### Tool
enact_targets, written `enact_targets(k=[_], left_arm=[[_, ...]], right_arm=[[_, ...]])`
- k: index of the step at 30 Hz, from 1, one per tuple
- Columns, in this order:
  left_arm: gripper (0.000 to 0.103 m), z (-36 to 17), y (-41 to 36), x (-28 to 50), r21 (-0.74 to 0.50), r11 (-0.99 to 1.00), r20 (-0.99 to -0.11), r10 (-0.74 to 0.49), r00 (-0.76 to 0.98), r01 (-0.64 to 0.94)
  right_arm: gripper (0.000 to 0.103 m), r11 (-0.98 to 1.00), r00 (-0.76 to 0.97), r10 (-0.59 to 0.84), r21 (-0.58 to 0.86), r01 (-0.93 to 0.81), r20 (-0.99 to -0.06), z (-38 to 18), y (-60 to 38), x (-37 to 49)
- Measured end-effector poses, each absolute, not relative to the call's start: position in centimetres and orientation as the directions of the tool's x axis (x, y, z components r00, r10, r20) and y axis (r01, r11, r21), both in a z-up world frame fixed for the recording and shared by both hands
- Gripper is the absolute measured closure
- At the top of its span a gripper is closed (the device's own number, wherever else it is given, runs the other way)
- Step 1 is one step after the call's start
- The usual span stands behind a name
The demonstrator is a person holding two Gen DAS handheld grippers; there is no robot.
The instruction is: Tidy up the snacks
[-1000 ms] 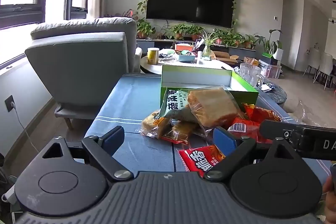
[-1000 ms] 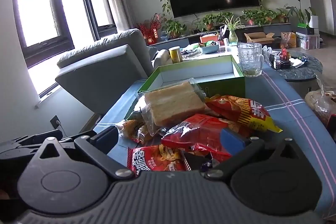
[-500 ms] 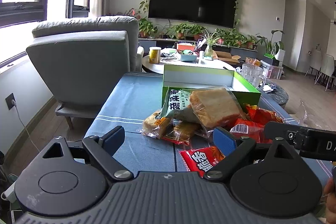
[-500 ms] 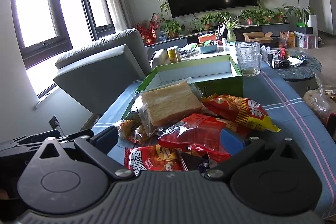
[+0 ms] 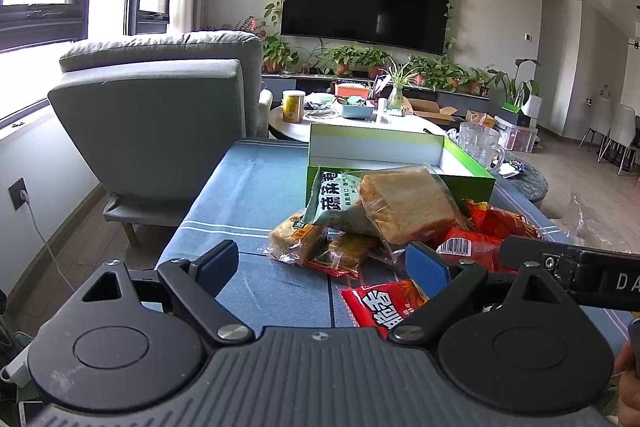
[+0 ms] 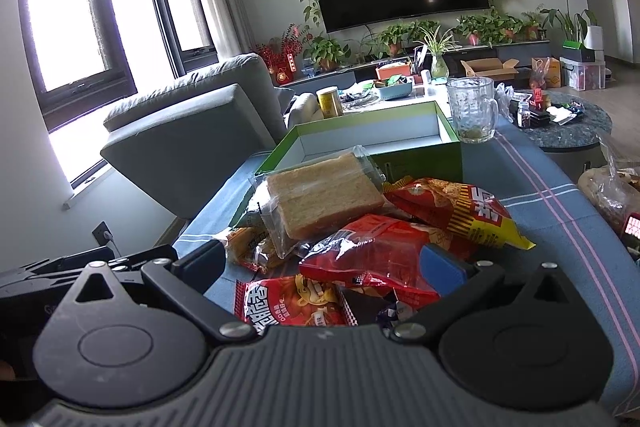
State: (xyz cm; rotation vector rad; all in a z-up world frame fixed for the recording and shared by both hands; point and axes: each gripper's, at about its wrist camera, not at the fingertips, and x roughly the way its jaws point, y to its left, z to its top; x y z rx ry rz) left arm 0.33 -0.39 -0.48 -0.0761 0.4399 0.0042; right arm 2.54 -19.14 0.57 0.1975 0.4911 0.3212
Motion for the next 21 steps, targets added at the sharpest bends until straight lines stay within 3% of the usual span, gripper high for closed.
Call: enact_targets(k=[21], left_arm=[[0.013, -0.59, -0.69, 0.44, -0.07, 0.997, -0.431, -0.013, 0.902, -0.019]], right_arm=[[0.024, 0.931, 0.83, 0.346, 0.27, -0.246, -0.438, 0.41, -19.35, 2.89]])
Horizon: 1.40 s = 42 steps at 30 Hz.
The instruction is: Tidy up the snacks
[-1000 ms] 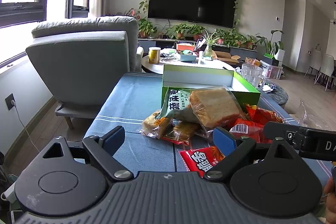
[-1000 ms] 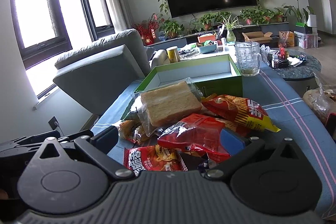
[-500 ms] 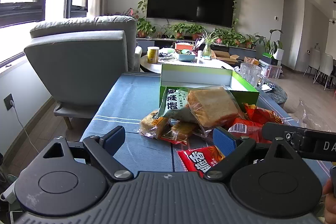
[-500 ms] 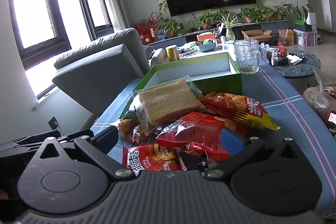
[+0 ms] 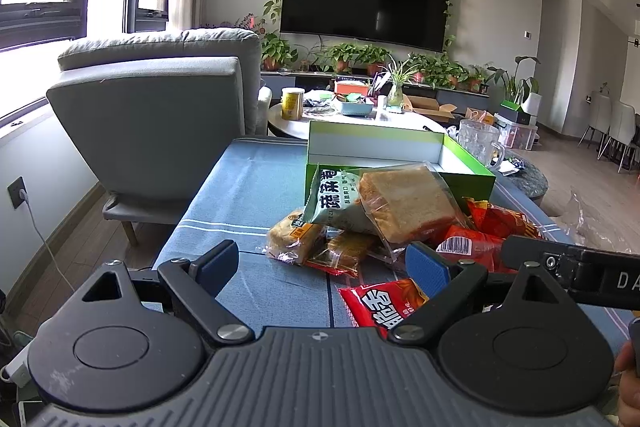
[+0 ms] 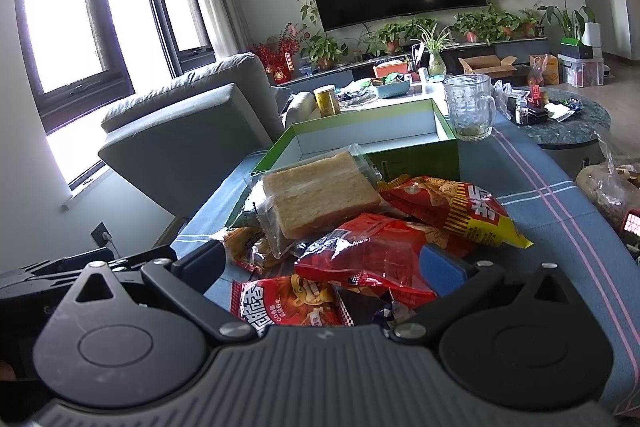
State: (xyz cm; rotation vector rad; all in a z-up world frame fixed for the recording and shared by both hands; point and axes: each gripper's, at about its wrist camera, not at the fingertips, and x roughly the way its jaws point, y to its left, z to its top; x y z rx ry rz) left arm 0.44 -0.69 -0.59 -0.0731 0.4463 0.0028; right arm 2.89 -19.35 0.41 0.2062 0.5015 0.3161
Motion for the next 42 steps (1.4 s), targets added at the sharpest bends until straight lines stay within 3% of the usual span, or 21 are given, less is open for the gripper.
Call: enact_targets(k=[42], left_arm=[[0.013, -1.13, -0.58, 1.08, -0.072, 0.997, -0.462, -0.027, 0.886, -0.008]], right_arm=[[0.024, 0.929, 0.818, 0.351, 0.275, -0.246, -0.456, -0.11, -19.24, 3.18]])
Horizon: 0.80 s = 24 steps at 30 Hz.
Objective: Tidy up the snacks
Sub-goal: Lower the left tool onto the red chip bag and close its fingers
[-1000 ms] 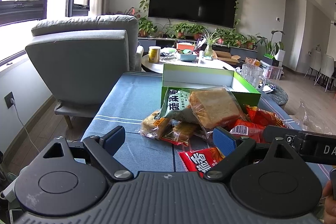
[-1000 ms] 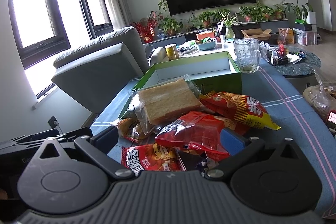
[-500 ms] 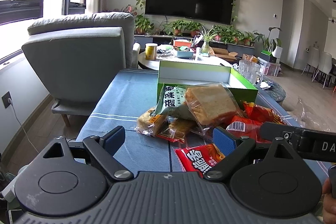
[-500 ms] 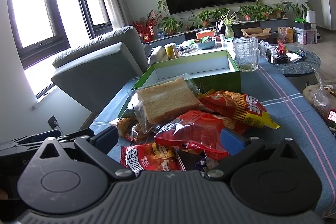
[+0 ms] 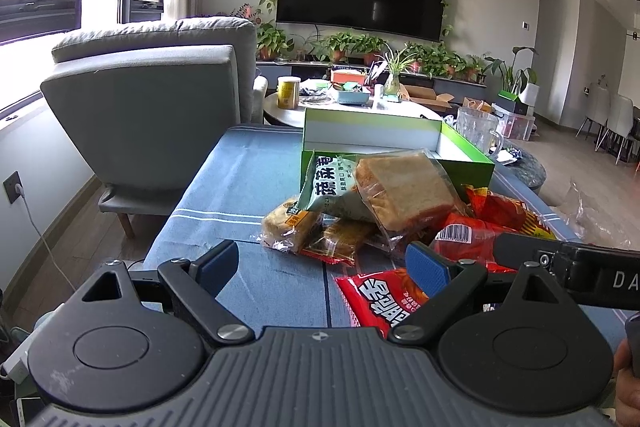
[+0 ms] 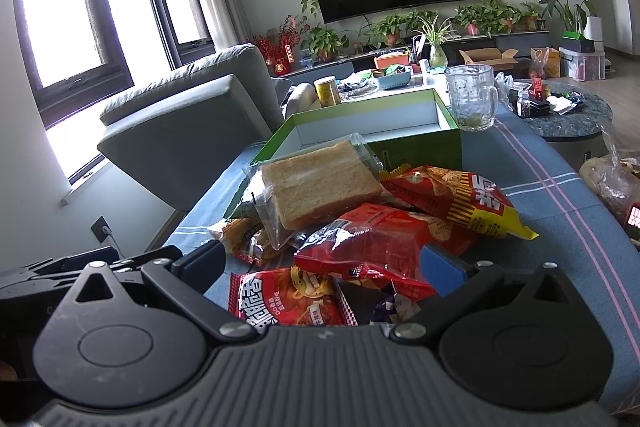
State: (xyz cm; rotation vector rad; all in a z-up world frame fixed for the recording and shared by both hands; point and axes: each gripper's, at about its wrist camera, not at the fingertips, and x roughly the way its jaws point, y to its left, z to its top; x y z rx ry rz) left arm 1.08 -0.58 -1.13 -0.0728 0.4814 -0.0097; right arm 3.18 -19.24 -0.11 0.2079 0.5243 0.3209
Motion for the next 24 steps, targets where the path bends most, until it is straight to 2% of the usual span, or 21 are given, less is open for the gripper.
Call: enact_targets(k=[6, 10, 12, 16, 19, 24], left_arm=[[0.013, -1.4, -0.5, 1.3, -0.068, 0.998, -0.474, -0.029, 0.88, -0.004], [0.013, -1.9, -0.2, 1.4, -0.073, 0.997, -0.494, -0.037, 0.869, 0.001], [0.018, -2.1, 0.0, 1.5, -0.09, 0.996, -0.503, -0.054, 0.863, 0.01], [0.02, -2.5, -0.1, 1.7, -0.109, 0.993, -0.525, -0.097, 0.846, 0.046], [0.027, -2.9, -0.3, 1.9, -0.099, 0.994, -0.54, -0.098, 0.836, 0.052], [0.028, -3.6, 0.1, 2.4, -0.124, 0.99, -0.565, -0.126, 0.816, 0.067]], right_arm=[[0.024, 0.923, 0.809, 0.369, 0.286, -0.259, -0.458, -0.3, -19.2, 3.2], [0.024, 0.857, 0.726, 0.501, 0.384, -0.343, -0.471, -0.3, -19.5, 3.7], [0.024, 0.826, 0.695, 0.55, 0.426, -0.37, -0.463, -0.3, -19.5, 3.8], [0.024, 0.827, 0.667, 0.553, 0.428, -0.365, -0.5, -0.6, -18.9, 4.5], [0.024, 0.821, 0.632, 0.564, 0.443, -0.36, -0.531, -1.1, -18.4, 5.2], [0.024, 0.838, 0.613, 0.54, 0.435, -0.329, -0.577, -1.8, -18.2, 6.0]])
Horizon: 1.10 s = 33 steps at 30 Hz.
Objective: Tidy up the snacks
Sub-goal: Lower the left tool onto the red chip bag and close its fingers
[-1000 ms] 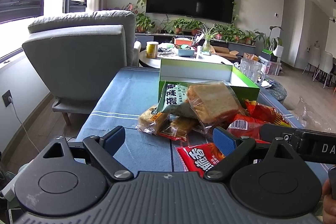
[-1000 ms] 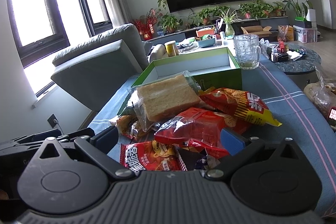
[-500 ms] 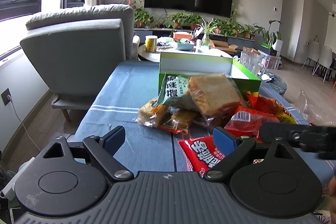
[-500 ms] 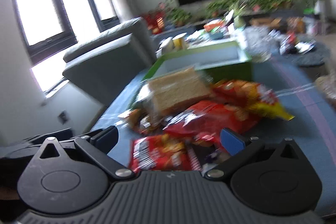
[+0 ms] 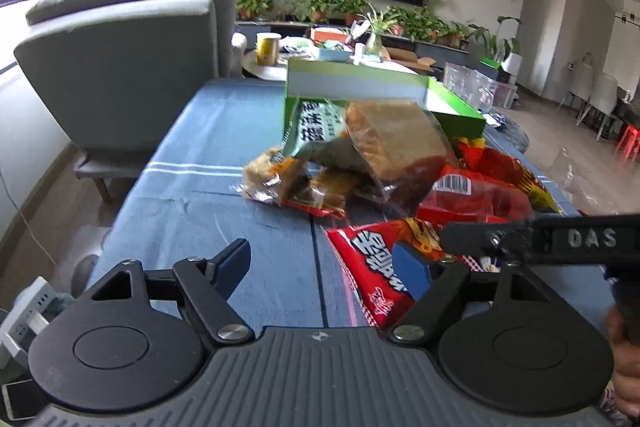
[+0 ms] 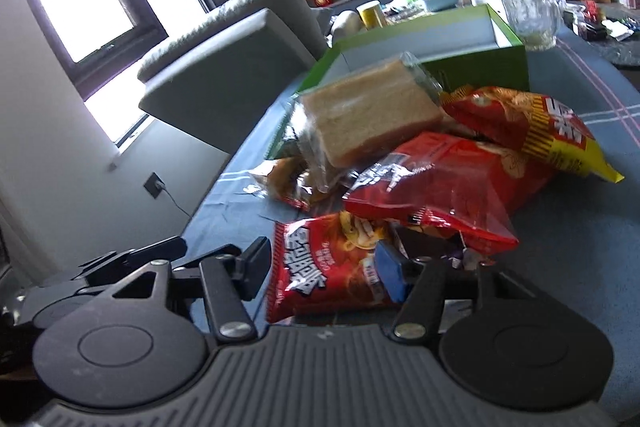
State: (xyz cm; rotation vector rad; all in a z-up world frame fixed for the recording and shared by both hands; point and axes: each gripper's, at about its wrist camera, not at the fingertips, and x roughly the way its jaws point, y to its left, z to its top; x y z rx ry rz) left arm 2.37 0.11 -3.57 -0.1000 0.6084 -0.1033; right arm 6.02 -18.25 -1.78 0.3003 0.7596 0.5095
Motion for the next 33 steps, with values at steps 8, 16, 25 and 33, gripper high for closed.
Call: enact_targets(k=[8, 16, 25, 33], left_arm=[[0.028, -4.6, -1.1, 3.0, -0.121, 0.982, -0.596, -0.191, 0.78, 0.148], [0.037, -6.0, -1.9, 4.7, -0.131, 0.976, -0.64, -0.219, 0.736, 0.177], [0.041, -5.7, 0.4, 5.5, -0.097, 0.989, -0.646, -0.147, 0.749, 0.111], [0.042, -5.6, 1.7, 6.0, -0.142, 0.985, -0.641, -0.166, 0.75, 0.096]], right_arm=[[0.024, 0.856, 0.591, 0.511, 0.436, -0.279, -0.624, -3.0, -17.7, 8.4], [0.024, 0.872, 0.578, 0.488, 0.389, -0.296, -0.654, -3.3, -16.4, 9.2], [0.024, 0.824, 0.505, 0.567, 0.437, -0.362, -0.651, -3.3, -15.9, 9.5], [0.024, 0.847, 0.54, 0.532, 0.429, -0.315, -0.652, -2.8, -17.5, 9.3]])
